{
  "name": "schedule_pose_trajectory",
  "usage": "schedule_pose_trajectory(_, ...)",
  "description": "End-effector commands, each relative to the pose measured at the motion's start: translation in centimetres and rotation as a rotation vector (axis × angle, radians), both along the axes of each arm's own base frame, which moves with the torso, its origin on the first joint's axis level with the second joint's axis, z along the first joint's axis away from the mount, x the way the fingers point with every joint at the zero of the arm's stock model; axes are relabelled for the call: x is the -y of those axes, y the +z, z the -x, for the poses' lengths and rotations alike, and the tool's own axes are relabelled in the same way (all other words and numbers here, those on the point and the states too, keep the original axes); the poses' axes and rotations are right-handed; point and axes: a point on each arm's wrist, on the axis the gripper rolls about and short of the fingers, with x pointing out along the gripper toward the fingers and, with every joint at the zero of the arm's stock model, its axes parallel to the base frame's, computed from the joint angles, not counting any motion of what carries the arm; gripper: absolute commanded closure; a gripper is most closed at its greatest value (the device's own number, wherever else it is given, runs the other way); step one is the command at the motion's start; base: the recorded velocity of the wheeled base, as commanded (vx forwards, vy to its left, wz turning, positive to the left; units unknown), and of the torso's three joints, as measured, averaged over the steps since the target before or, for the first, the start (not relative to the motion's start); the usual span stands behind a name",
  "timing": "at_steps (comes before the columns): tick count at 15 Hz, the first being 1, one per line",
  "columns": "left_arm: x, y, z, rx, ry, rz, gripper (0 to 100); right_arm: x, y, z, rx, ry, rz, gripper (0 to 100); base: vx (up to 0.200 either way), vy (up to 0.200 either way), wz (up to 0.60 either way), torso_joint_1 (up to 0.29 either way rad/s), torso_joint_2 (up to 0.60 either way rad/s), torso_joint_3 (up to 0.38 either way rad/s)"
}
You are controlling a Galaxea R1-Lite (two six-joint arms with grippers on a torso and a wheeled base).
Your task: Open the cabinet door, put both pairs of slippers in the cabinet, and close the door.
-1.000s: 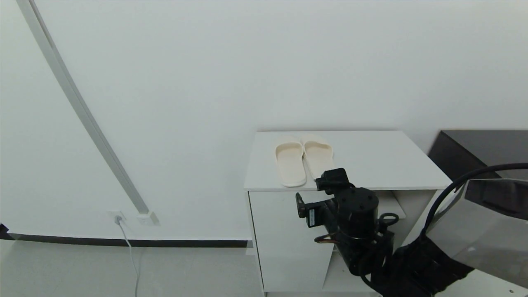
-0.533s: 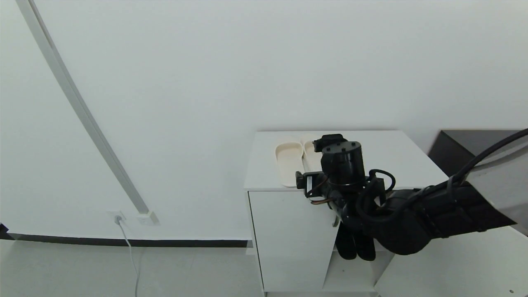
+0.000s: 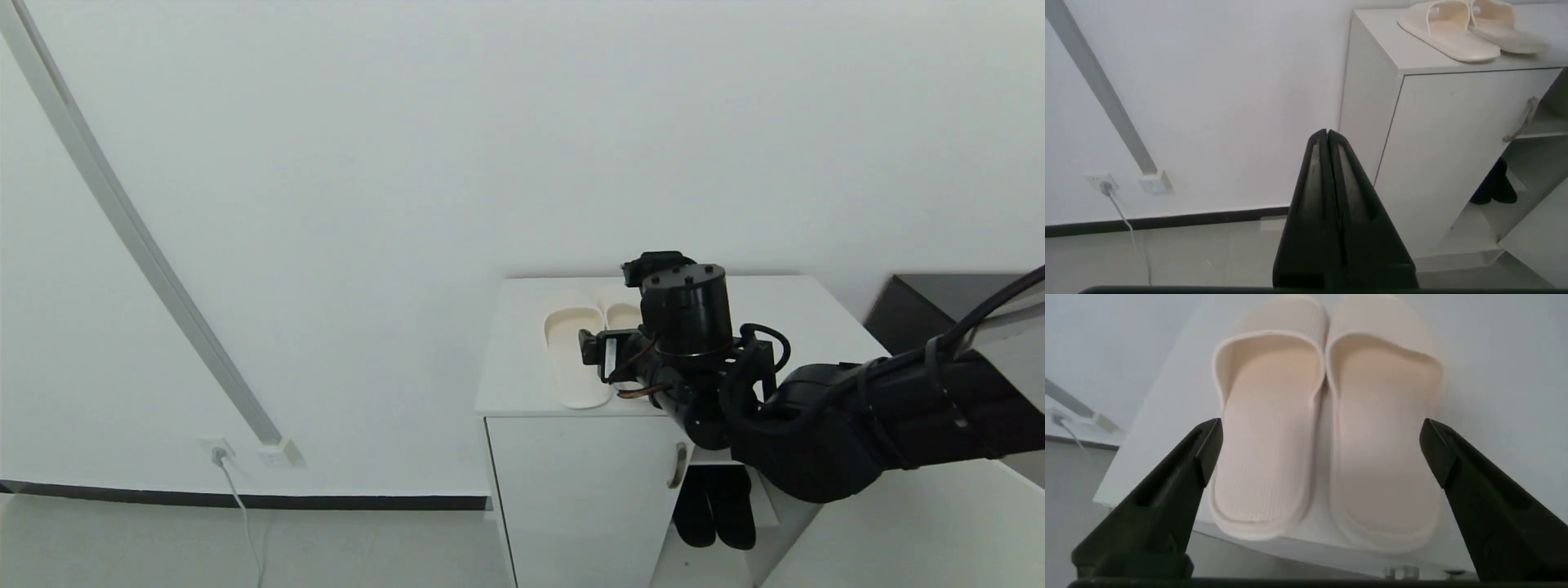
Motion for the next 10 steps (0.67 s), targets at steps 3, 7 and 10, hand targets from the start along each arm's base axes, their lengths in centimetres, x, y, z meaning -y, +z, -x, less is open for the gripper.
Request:
schedule_pose_trajectory(3,0.0,0.0,0.0,-0.002,0.001,0.002,100,0.1,-2.6,0.1,-0.014,0.017,0.012,0,0.067,0.0,0.0,0.002,0.0,-0.001)
schedule_pose_trajectory(7,0.0,0.0,0.0,-0.002,0.001,0.002,100,-0.7,-4.7,-1.5,-0.018,0.048,0.007,0,0.0,0.0,0.0,0.0,0.0,0.0)
schedule_pose_trajectory(10,0.0,0.0,0.0,-0.002,0.001,0.002,100,-1.2,-5.2,-3.6,-0.007,0.036,0.003,0,0.0,0.0,0.0,0.0,0.0,0.0)
